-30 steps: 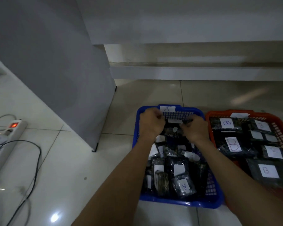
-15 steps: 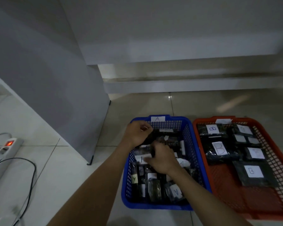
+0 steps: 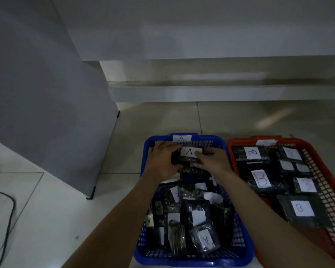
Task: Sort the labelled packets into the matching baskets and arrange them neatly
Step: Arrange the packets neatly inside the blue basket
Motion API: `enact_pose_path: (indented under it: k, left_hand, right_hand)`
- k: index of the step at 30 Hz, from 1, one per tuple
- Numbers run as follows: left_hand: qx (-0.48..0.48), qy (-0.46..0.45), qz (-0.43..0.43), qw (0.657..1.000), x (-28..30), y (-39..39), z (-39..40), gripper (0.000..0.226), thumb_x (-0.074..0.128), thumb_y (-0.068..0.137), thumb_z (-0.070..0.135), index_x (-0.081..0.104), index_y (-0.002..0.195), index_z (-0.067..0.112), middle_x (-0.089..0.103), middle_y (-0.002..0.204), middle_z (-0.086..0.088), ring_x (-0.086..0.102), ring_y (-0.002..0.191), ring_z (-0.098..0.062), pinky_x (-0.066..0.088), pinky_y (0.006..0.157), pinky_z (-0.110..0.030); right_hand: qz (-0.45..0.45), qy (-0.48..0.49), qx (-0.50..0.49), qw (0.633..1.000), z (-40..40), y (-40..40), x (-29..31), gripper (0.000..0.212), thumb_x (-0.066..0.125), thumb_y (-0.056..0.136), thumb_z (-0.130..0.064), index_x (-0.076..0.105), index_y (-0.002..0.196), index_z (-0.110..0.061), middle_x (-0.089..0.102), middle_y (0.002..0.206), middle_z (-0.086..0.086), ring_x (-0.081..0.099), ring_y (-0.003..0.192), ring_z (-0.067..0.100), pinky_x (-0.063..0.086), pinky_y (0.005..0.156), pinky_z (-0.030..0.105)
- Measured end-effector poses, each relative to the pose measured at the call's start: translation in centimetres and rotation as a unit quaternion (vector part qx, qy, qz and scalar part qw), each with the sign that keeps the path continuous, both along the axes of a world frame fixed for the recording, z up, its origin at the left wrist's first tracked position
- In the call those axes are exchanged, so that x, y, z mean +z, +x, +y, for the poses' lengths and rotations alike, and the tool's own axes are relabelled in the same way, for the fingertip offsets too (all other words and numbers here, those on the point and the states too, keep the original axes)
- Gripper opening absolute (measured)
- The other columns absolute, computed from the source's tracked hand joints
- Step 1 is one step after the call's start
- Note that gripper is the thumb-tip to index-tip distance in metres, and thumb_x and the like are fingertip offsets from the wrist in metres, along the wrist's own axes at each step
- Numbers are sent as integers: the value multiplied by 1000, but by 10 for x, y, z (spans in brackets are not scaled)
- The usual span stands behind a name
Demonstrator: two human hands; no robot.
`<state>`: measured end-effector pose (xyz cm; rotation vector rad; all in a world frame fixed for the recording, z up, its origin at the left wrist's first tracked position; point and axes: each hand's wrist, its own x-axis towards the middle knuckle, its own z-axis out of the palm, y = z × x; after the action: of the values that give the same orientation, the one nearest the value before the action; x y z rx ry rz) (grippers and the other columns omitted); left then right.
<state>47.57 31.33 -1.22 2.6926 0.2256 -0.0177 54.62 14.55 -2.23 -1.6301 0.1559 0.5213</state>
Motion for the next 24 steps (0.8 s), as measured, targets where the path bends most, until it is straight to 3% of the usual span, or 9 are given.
enact_pose_path:
  k: [3, 7, 12, 17, 21, 23, 24]
  left_hand:
    - [-9, 7, 11, 1000, -7, 2, 2, 69, 72, 82, 40, 44, 144, 32, 40, 152, 10, 23, 142, -21, 23, 115, -50]
    - [-39, 38, -12, 998, -14, 9, -2, 73, 70, 84, 42, 37, 148, 31, 34, 156, 12, 22, 143, -20, 22, 114, -45]
    - [-56, 42, -6, 998, -20, 21, -5, 72, 69, 85, 43, 37, 149, 32, 34, 156, 11, 23, 144, -20, 22, 116, -46]
    - [-57, 22, -10, 998, -22, 21, -7, 77, 75, 79, 44, 41, 146, 27, 40, 152, 2, 29, 141, -23, 25, 115, -47]
    - [-33, 29, -25, 999, -25, 22, -5, 70, 72, 83, 38, 44, 145, 22, 39, 152, -1, 30, 141, -25, 31, 112, -50]
    - [-25, 30, -13, 999, -25, 23, -6, 70, 71, 84, 40, 43, 146, 24, 35, 155, 0, 26, 143, -25, 27, 115, -50]
    - [-28, 30, -9, 999, -25, 24, -6, 69, 71, 85, 39, 42, 146, 25, 35, 155, 1, 25, 144, -25, 26, 117, -50]
  right_hand:
    - [-38, -84, 30, 995, 4, 3, -5, 12, 71, 93, -12, 65, 83, -12, 72, 90, 10, 74, 74, 21, 63, 65, 33]
    - [-58, -160, 88, 981, 5, 10, -7, 11, 65, 98, -18, 67, 97, -7, 70, 82, 8, 67, 59, 16, 54, 45, 22]
    - [-48, -179, 139, 973, 3, 17, -5, 22, 58, 102, -19, 66, 113, -2, 68, 73, 11, 66, 58, 16, 56, 48, 26]
    - [-51, -194, 182, 963, 2, 16, -3, 40, 52, 105, -20, 53, 139, 0, 63, 78, 10, 61, 62, 16, 51, 44, 20]
    - [-111, -235, 196, 946, -3, 23, 9, 39, 54, 103, -11, 51, 139, 3, 67, 112, 24, 69, 73, 24, 60, 54, 30]
    - [-193, -274, 188, 923, -16, 33, 19, 28, 53, 99, 2, 58, 125, 12, 67, 111, 32, 69, 76, 36, 62, 60, 41]
    - [-214, -290, 194, 912, -23, 38, 24, 26, 53, 97, 6, 60, 121, 14, 67, 110, 32, 68, 73, 36, 62, 58, 39]
